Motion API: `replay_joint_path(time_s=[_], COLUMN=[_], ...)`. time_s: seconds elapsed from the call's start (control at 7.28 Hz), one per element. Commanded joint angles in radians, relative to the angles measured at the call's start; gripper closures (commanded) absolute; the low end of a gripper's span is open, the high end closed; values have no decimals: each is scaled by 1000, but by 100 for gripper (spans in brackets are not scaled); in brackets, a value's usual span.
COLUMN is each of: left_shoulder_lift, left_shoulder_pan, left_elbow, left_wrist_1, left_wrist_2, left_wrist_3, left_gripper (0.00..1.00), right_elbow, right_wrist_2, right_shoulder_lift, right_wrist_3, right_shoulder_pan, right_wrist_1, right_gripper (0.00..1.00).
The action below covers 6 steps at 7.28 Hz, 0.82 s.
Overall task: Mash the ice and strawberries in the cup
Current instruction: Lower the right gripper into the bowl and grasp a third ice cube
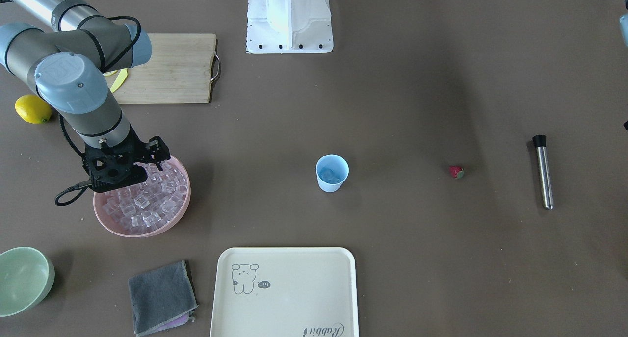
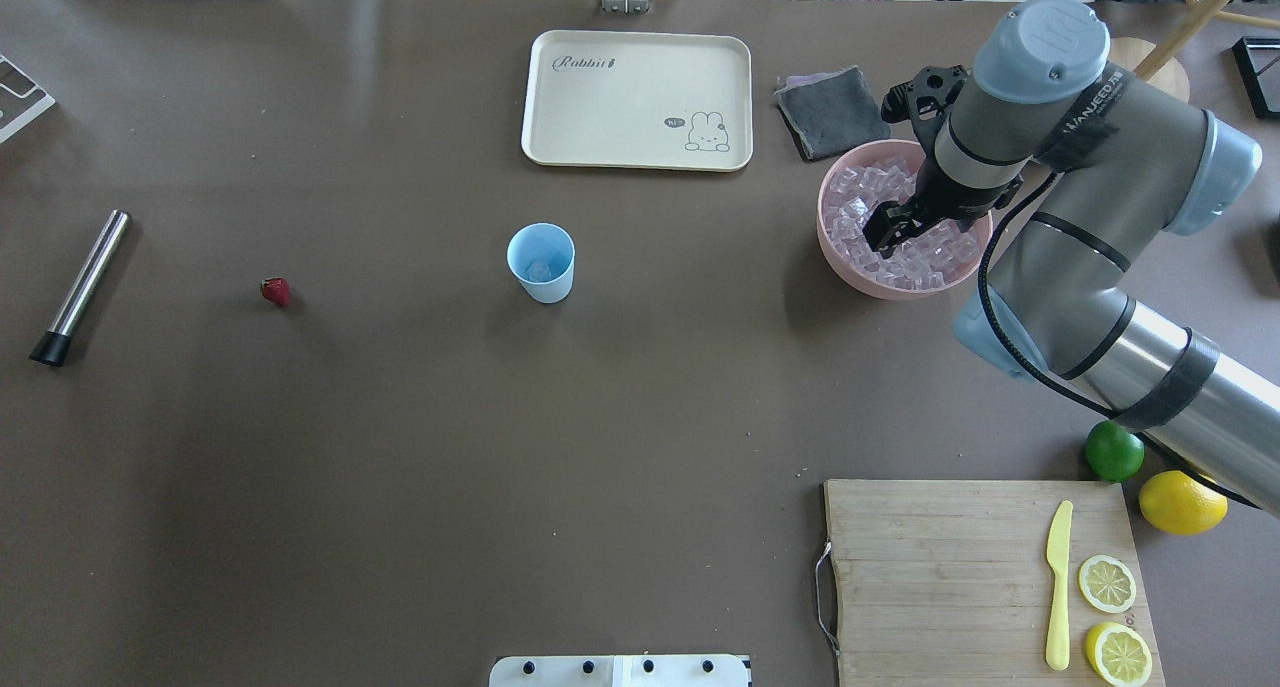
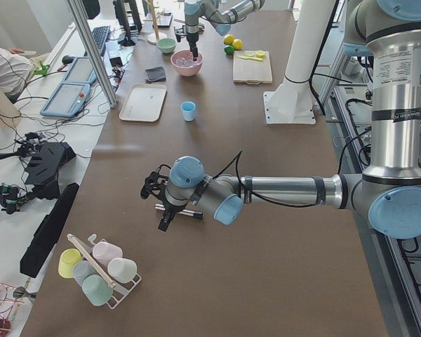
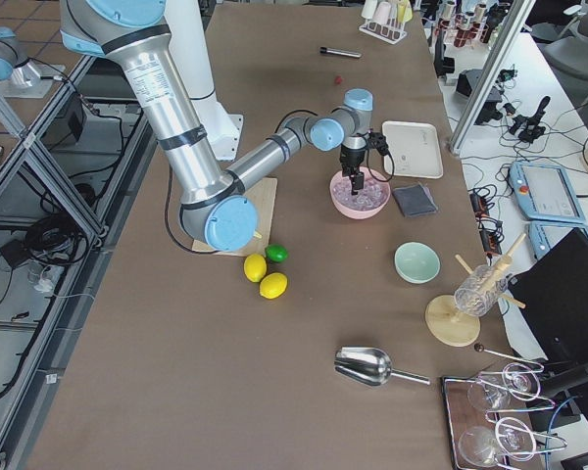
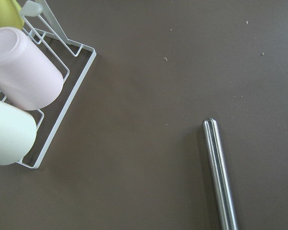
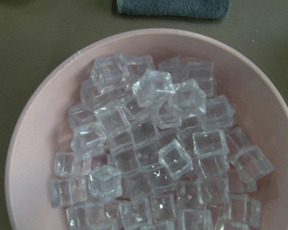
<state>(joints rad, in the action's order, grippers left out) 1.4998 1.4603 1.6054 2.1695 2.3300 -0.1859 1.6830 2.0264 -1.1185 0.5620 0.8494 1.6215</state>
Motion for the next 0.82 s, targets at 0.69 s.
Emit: replay_joint_path(time_s=[0.69], left_shoulder_lift=[36], left_shoulder_pan=[-32], left_elbow=[-1], left_wrist_1=[3], left_wrist_2=[-4], left_wrist_3=[-60], left_gripper=[3], right_elbow=[-2], right_wrist_2=[2], right_shoulder_lift=[-18], right_wrist_3=[32], right_shoulder_pan=[-26], right_wrist_1=[0], right_gripper=[0])
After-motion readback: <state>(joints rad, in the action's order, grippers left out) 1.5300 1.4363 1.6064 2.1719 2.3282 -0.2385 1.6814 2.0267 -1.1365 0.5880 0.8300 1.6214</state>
